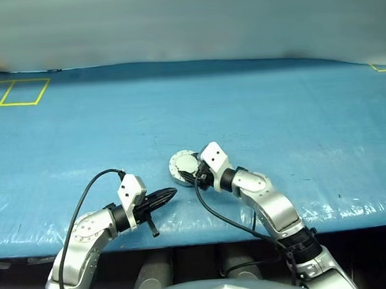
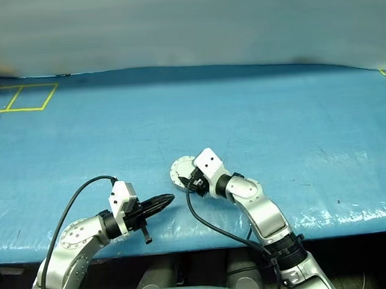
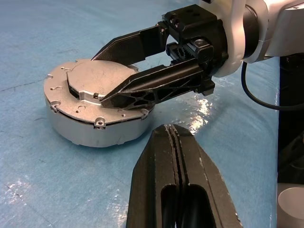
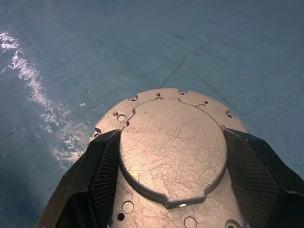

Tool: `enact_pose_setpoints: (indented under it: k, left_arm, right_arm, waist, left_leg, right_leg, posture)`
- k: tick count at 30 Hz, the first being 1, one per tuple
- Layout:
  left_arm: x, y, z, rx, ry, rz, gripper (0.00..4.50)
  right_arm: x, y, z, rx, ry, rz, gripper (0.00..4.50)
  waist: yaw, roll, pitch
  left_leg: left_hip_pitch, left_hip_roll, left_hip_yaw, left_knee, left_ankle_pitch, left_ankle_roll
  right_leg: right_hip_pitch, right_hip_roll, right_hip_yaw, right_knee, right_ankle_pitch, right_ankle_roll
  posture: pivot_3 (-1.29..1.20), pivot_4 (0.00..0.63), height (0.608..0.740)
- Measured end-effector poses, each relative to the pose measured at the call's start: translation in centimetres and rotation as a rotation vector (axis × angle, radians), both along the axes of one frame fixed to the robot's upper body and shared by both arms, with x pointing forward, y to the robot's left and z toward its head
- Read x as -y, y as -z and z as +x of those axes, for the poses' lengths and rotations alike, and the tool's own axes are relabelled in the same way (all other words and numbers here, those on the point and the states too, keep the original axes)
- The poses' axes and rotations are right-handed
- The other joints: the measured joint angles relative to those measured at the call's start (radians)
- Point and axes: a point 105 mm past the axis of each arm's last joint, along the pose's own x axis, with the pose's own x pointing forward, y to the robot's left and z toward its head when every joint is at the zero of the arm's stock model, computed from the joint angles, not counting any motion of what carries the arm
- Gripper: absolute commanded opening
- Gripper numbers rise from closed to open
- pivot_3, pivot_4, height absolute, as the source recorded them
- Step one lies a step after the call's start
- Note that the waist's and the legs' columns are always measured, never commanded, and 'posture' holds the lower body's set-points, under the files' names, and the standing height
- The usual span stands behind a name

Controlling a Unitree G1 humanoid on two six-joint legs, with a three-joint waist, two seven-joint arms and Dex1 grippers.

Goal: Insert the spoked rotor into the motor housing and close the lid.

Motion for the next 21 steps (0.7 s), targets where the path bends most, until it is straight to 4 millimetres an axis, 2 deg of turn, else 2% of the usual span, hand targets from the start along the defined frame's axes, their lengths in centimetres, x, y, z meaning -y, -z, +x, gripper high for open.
enact_pose_setpoints:
  k: [7,16,21]
  left_arm:
    - [0.0,-0.1,0.1,0.004,-0.001,0.0,0.0]
    - [0.0,-0.5,0.5,0.022,-0.006,-0.002,0.0]
    - [-1.0,-1.4,3.2,0.066,-0.131,-0.042,0.0]
  right_arm:
    - [-0.1,0.6,-0.1,0.062,-0.016,-0.077,3.02]
    - [0.3,1.1,-0.1,0.048,0.004,-0.086,3.02]
    - [0.4,1.1,-0.2,0.03,0.006,-0.079,3.02]
  waist:
    - [0.0,0.001,-0.007]
    - [0.005,0.002,-0.014]
    - [0.007,0.001,-0.014]
  left_leg:
    - [0.001,0.001,0.001,0.0,0.0,-0.001]
    - [0.004,0.001,0.001,0.0,-0.003,-0.006]
    - [0.006,0.001,0.001,0.0,-0.003,-0.006]
  right_leg:
    - [0.001,0.0,0.0,0.0,0.0,0.0]
    - [0.006,-0.003,-0.001,-0.001,0.0,0.0]
    - [0.008,-0.004,-0.002,-0.002,0.0,0.0]
  posture:
    - [0.0,0.15,0.74]
    - [0.0,0.15,0.74]
    - [0.0,0.15,0.74]
